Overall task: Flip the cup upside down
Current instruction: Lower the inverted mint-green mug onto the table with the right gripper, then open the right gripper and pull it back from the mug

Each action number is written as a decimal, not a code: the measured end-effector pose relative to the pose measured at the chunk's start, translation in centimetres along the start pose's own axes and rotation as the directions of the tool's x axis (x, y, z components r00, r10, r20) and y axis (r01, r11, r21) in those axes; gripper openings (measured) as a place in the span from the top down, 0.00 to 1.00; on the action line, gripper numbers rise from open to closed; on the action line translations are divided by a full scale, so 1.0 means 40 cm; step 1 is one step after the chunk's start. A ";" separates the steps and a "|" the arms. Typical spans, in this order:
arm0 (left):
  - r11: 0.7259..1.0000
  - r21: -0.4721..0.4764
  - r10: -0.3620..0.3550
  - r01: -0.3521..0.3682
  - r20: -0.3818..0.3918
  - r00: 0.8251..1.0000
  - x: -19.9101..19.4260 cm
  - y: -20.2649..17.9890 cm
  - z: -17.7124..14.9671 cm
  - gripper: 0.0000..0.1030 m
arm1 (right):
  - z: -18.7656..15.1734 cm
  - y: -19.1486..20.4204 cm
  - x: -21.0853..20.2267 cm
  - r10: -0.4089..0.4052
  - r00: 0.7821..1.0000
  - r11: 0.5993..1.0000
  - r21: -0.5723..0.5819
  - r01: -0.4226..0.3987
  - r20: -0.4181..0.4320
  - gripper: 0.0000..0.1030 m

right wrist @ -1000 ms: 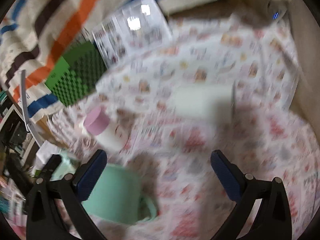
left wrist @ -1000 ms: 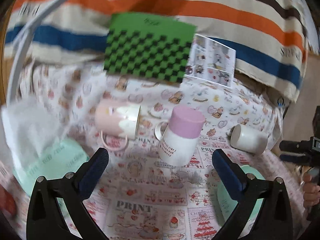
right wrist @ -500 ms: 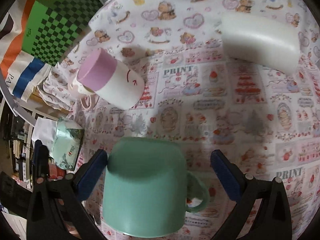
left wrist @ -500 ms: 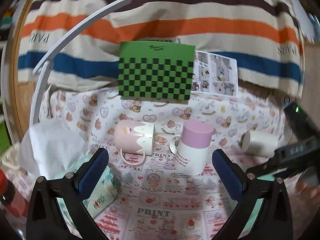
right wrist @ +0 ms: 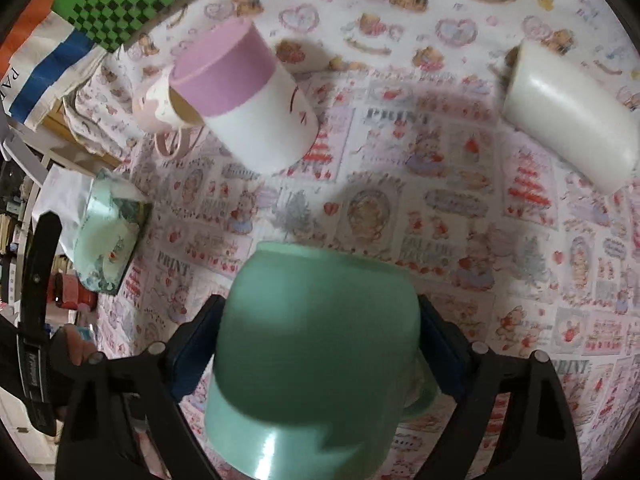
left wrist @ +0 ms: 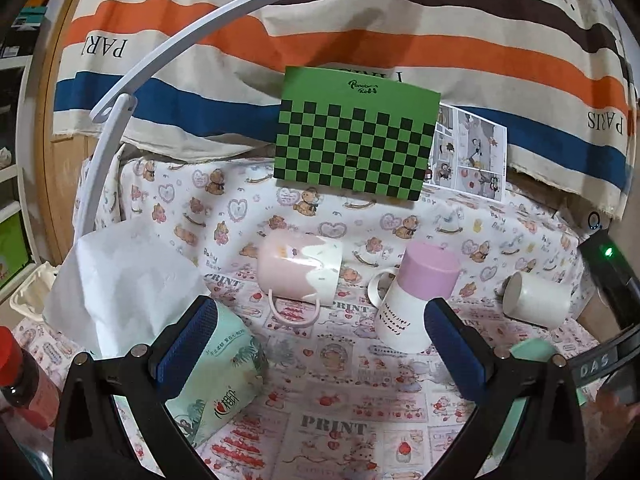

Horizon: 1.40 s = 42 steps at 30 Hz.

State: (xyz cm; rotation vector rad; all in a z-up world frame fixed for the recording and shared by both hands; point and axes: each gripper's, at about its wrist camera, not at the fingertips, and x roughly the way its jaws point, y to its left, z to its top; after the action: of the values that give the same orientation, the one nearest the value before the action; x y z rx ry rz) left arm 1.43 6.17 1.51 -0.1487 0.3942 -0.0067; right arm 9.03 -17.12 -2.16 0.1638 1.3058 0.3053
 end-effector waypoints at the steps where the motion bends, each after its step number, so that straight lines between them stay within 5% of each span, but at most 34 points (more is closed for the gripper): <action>1: 1.000 0.001 -0.002 0.002 0.004 1.000 -0.002 -0.001 0.001 0.01 | 0.000 0.000 -0.013 -0.007 1.000 1.000 -0.003 0.007 0.028 0.13; 6: 1.000 0.029 0.004 -0.005 0.020 1.000 -0.010 -0.015 -0.003 0.01 | 0.000 0.016 -0.096 -0.090 0.971 0.994 -0.044 0.103 0.223 0.13; 12: 0.999 0.051 -0.005 0.005 0.016 1.000 -0.009 -0.032 -0.007 0.01 | -0.014 0.054 -0.127 -0.243 0.834 0.935 -0.109 0.337 0.496 0.13; 17: 0.998 0.061 -0.003 0.002 0.021 1.000 -0.011 -0.038 -0.008 0.01 | -0.011 0.071 -0.081 -0.256 0.809 0.912 -0.146 0.384 0.529 0.13; 23: 0.999 0.039 0.006 -0.007 0.024 1.000 -0.011 -0.027 -0.005 0.01 | -0.029 0.084 -0.041 -0.242 0.740 0.893 -0.154 0.423 0.628 0.13; 27: 0.999 0.043 0.012 -0.013 0.021 1.000 -0.006 -0.027 -0.008 0.01 | -0.047 0.088 -0.023 -0.221 0.727 0.892 -0.167 0.420 0.650 0.16; 30: 0.998 0.066 0.016 -0.018 0.027 1.000 -0.007 -0.037 -0.011 0.01 | -0.068 0.097 -0.041 -0.201 0.678 0.882 -0.171 0.440 0.707 0.15; 32: 0.997 0.080 0.015 -0.017 0.033 0.999 -0.010 -0.044 -0.013 0.01 | -0.079 0.101 -0.055 -0.175 0.668 0.881 -0.189 0.435 0.723 0.10; 35: 0.996 0.092 0.010 -0.014 0.046 0.999 -0.017 -0.050 -0.015 0.01 | -0.107 0.094 -0.094 -0.134 0.636 0.891 -0.189 0.414 0.760 0.01; 42: 0.996 0.085 -0.024 0.020 0.048 0.999 -0.024 -0.060 -0.021 0.01 | -0.182 0.014 -0.190 -0.033 0.559 0.938 -0.168 0.303 0.828 0.00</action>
State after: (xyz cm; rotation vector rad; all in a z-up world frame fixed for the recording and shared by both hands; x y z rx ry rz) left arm 0.27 3.71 1.48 -0.0696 0.3431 -0.0413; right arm 0.20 -19.33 3.11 -0.0851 0.3105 0.2048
